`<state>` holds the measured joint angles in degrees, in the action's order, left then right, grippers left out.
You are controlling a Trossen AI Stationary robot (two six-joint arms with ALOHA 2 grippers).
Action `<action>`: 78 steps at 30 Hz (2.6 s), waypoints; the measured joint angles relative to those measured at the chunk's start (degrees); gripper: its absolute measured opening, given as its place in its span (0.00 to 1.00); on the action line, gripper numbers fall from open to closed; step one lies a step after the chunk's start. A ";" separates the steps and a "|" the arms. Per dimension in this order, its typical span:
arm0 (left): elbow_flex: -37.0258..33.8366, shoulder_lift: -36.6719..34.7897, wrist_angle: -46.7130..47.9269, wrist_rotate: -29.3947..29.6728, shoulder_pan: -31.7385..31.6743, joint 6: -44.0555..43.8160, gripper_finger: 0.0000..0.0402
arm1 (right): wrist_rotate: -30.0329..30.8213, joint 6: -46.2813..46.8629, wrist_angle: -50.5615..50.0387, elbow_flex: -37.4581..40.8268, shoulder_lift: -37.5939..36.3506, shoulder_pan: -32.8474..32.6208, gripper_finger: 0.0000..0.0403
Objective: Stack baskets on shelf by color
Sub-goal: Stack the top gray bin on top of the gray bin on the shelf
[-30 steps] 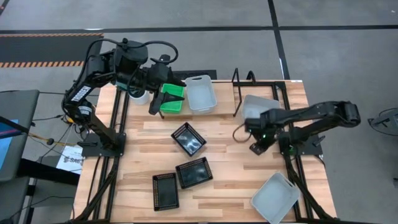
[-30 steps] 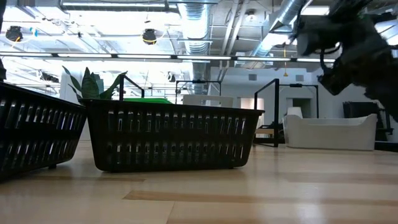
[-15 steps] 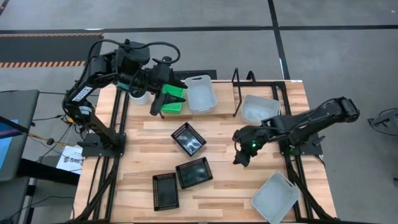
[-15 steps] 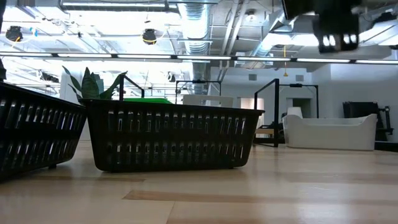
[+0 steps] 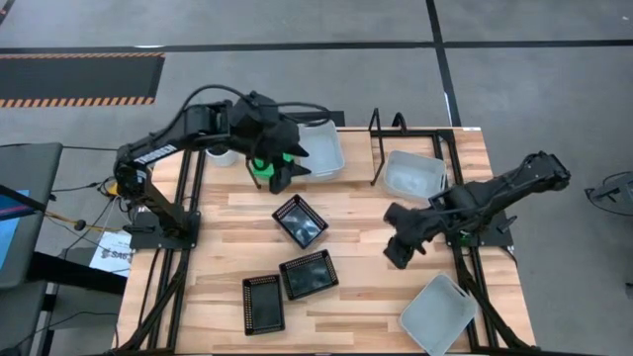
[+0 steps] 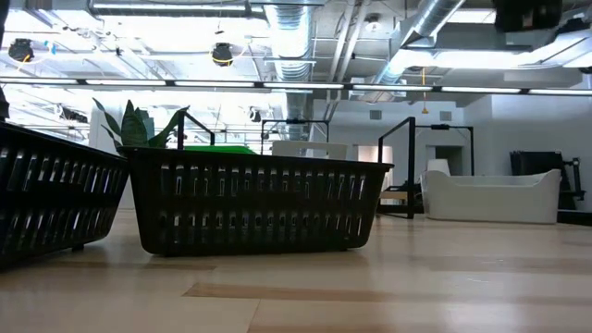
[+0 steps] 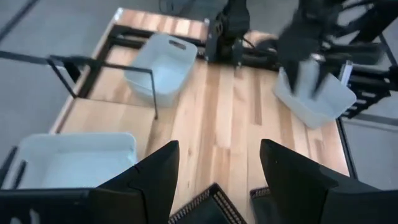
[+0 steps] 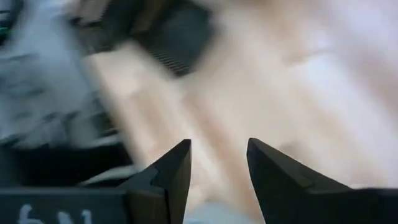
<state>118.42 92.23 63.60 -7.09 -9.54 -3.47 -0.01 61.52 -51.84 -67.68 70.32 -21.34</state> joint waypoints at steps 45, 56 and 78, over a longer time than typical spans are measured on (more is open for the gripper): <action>-1.57 -3.80 -4.19 4.99 6.41 -4.00 0.53 | -0.25 11.94 21.14 29.03 0.33 10.77 0.45; -1.57 -1.72 -3.75 6.79 6.71 -4.59 0.53 | 3.03 8.74 22.00 15.44 -0.32 5.29 0.45; -1.54 23.63 -15.09 9.37 11.57 -4.73 0.53 | 16.39 55.31 -14.96 -0.74 0.04 -28.63 0.41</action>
<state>116.88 115.85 48.52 2.28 2.02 -8.21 16.38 116.82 -66.80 -68.42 70.37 -49.97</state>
